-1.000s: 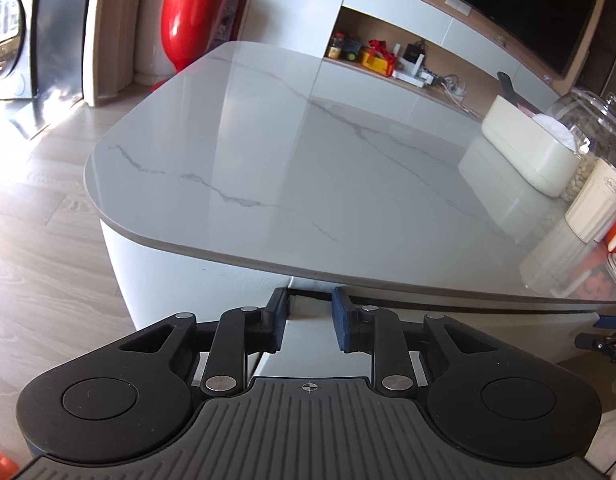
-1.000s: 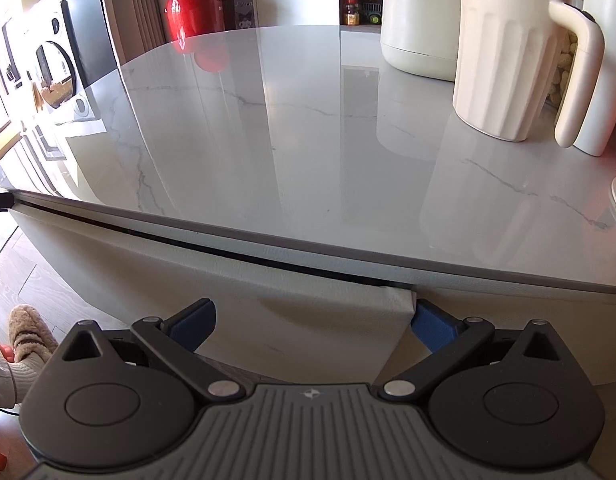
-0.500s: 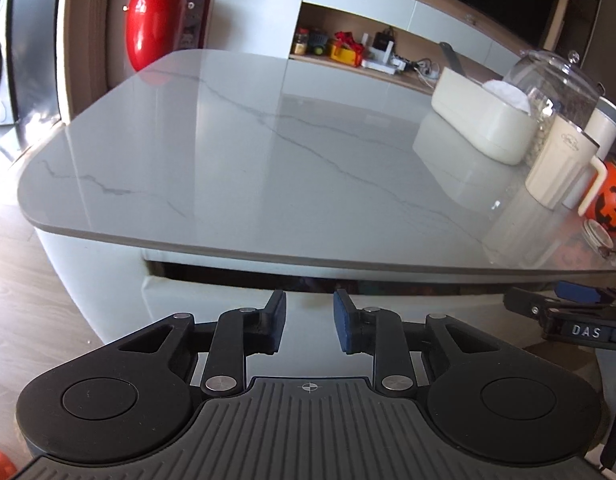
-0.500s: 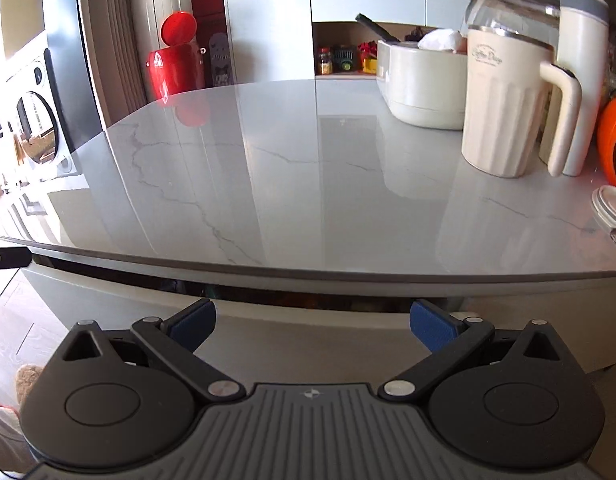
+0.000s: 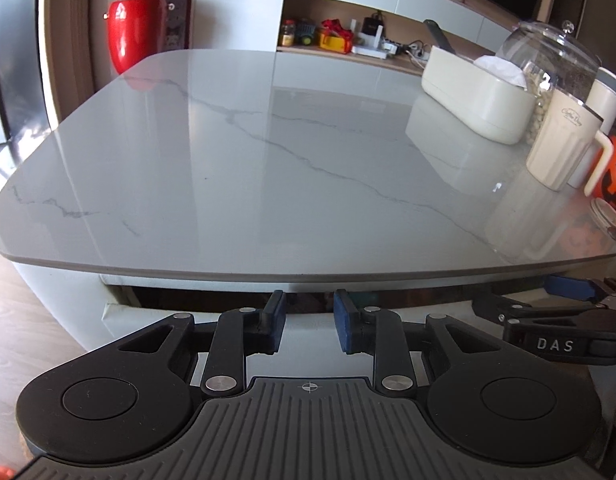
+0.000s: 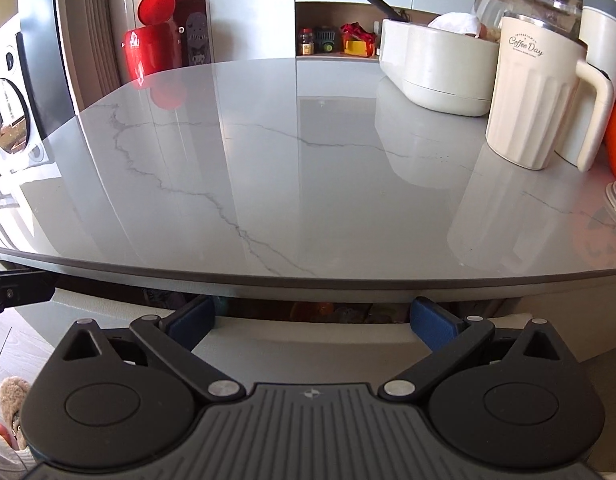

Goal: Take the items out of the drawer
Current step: 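Pull the wooden drawer outward with both tools, then lower the left tool into the drawer toward a small figurine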

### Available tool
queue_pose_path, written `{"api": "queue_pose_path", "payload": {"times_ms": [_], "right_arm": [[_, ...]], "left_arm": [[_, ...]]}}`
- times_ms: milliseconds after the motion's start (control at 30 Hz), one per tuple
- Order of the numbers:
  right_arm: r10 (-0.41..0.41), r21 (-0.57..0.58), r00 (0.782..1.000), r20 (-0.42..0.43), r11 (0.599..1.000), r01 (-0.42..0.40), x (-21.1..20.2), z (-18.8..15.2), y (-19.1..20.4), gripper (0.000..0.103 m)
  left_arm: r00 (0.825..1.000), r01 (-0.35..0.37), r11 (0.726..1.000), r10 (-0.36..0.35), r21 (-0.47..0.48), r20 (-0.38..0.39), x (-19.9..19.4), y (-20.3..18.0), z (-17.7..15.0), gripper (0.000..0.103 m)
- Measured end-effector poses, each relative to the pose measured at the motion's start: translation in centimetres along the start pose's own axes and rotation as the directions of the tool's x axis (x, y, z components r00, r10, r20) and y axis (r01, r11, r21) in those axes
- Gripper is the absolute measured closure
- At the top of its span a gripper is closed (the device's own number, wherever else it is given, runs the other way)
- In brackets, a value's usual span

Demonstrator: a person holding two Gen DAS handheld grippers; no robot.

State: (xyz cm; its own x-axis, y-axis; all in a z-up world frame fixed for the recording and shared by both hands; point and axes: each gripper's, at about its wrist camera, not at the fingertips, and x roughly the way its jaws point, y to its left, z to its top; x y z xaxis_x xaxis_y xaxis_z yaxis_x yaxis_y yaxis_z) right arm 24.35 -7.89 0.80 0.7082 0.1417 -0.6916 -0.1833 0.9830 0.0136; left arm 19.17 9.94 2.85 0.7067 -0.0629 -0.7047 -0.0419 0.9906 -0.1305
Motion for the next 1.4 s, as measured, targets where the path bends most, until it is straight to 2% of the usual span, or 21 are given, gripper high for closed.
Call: {"api": "queue_pose_path", "payload": {"times_ms": [67,167,267,400,567,667,733,833,933,967,1133,1333,1400], "right_arm": [[0.008,-0.006,1.000,-0.008,1.000,-0.008,-0.2,-0.1,-0.1,0.000],[0.014,-0.008,1.000,-0.001,1.000,-0.014,-0.3,-0.1,-0.1,0.000],[-0.004,0.010,1.000,-0.005,1.000,0.004,-0.1,0.2,0.1,0.000],[-0.023,0.026,0.999,-0.046,0.999,0.024,0.6,1.2,0.2,0.000],[0.033,0.008,0.992,-0.121,0.999,-0.032,0.7,1.6,-0.4,0.000],[0.047,-0.004,0.991,-0.129,0.999,-0.048,0.1,1.1,-0.5,0.000],[0.049,-0.003,0.987,-0.152,0.999,-0.050,0.0,1.3,-0.5,0.000],[0.057,0.022,0.980,-0.191,0.998,-0.054,0.5,2.0,-0.6,0.000],[0.022,0.045,0.979,-0.202,0.999,-0.013,1.4,2.3,-0.2,0.000],[0.027,0.046,0.973,-0.228,0.999,-0.017,1.9,2.3,0.0,0.000],[0.046,0.051,0.975,-0.216,0.998,-0.036,1.8,1.7,-0.4,0.000],[0.077,0.057,0.974,-0.215,0.996,-0.067,-0.1,-0.5,-0.8,0.000],[0.088,0.060,0.972,-0.218,0.995,-0.076,-1.0,-1.5,-0.9,0.000]], "left_arm": [[1.000,-0.024,1.000,0.024,0.005,0.000,0.6,-0.6,0.2,0.071],[0.998,-0.058,0.998,0.058,0.014,-0.014,0.8,-1.6,0.2,0.061],[0.996,-0.091,0.995,0.092,0.045,-0.020,1.0,-2.4,0.0,0.061],[0.997,-0.064,0.998,0.065,0.020,-0.039,1.0,-1.7,0.2,0.061],[0.997,-0.069,0.997,0.070,0.045,-0.037,0.3,-2.1,-0.5,0.061],[0.996,0.001,1.000,0.002,0.031,-0.094,0.4,-1.0,0.1,0.064],[0.990,0.041,0.999,-0.040,0.007,-0.137,0.7,0.2,0.8,0.069],[0.975,0.093,0.996,-0.089,0.007,-0.203,1.0,1.8,1.7,0.069],[0.964,0.134,0.990,-0.118,0.053,-0.239,1.2,2.1,2.1,0.069],[0.961,0.142,0.988,-0.123,0.060,-0.249,1.2,2.1,2.3,0.069],[0.940,0.163,0.984,-0.135,0.065,-0.313,0.9,2.2,2.3,0.069],[0.909,0.199,0.979,-0.165,0.050,-0.382,-0.8,2.2,0.6,0.069],[0.904,0.198,0.979,-0.162,0.052,-0.396,-1.8,1.9,-0.3,0.069]]}}
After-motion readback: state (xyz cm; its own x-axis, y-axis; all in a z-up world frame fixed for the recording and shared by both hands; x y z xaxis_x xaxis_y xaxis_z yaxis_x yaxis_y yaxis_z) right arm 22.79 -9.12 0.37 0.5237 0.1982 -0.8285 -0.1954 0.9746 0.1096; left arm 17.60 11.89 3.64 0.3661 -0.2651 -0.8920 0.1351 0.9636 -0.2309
